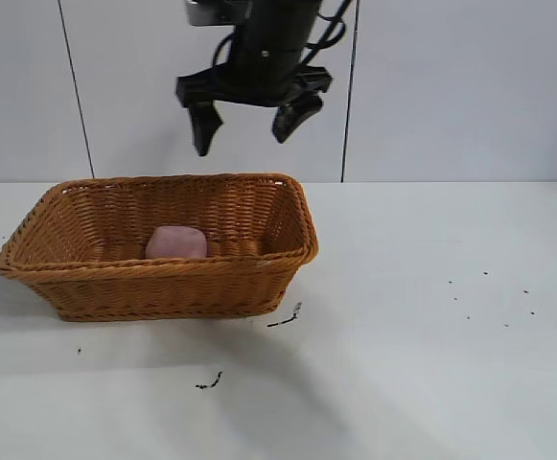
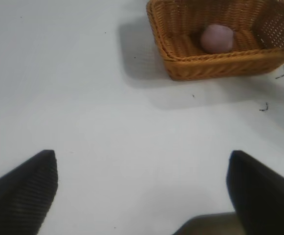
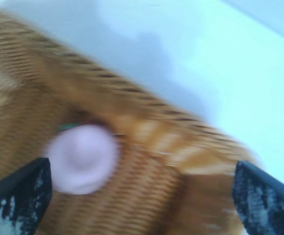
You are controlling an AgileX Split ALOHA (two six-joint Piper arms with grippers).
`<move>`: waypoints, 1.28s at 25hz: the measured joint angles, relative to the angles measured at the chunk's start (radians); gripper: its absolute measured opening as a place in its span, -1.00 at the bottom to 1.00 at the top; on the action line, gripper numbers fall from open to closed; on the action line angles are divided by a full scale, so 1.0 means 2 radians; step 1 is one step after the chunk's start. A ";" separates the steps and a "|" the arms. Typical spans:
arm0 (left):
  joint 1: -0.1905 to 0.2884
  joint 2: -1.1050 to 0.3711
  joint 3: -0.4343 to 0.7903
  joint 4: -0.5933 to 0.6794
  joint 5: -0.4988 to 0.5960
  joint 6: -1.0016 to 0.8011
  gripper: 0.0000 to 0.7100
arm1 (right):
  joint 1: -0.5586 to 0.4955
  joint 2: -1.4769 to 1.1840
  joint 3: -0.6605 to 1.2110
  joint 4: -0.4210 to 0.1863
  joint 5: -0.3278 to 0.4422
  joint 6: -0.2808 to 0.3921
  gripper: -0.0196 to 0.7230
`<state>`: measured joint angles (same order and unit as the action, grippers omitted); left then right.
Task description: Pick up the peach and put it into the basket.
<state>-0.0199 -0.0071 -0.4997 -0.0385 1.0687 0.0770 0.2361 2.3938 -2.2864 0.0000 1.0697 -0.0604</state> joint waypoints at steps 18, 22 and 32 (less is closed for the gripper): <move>0.000 0.000 0.000 0.000 0.000 0.000 0.95 | -0.082 -0.078 0.060 0.000 0.072 -0.004 0.91; 0.000 0.000 0.000 0.000 0.000 0.000 0.95 | -0.082 -0.153 0.155 -0.021 0.071 -0.004 0.91; 0.000 0.000 0.000 0.000 0.000 0.000 0.95 | -0.082 -0.435 0.484 -0.013 0.072 -0.002 0.91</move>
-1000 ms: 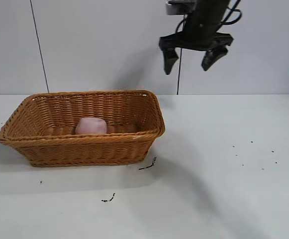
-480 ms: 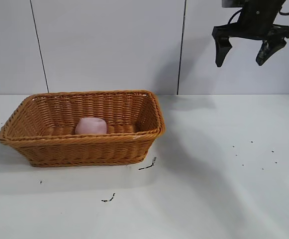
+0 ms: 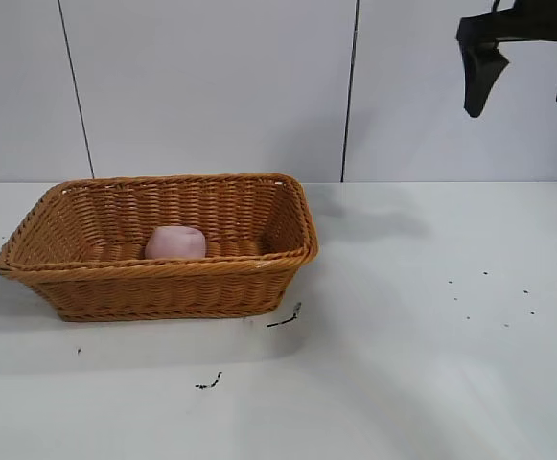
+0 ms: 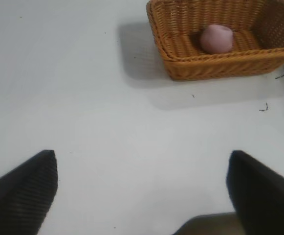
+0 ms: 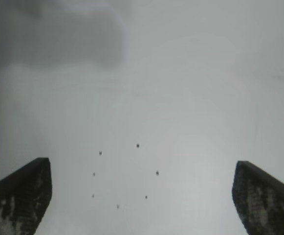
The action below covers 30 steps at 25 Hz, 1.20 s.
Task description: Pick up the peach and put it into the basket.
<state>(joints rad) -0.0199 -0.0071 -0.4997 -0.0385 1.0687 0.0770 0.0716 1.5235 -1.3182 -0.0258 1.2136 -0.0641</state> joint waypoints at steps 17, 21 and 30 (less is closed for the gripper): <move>0.000 0.000 0.000 0.000 0.000 0.000 0.95 | 0.000 -0.565 0.397 0.023 -0.109 0.001 0.91; 0.000 0.000 0.000 0.000 0.000 0.000 0.95 | 0.000 -0.648 0.408 0.021 -0.101 0.001 0.91; 0.000 0.000 0.000 0.000 0.000 0.000 0.95 | 0.001 -0.763 0.409 0.021 -0.101 0.001 0.91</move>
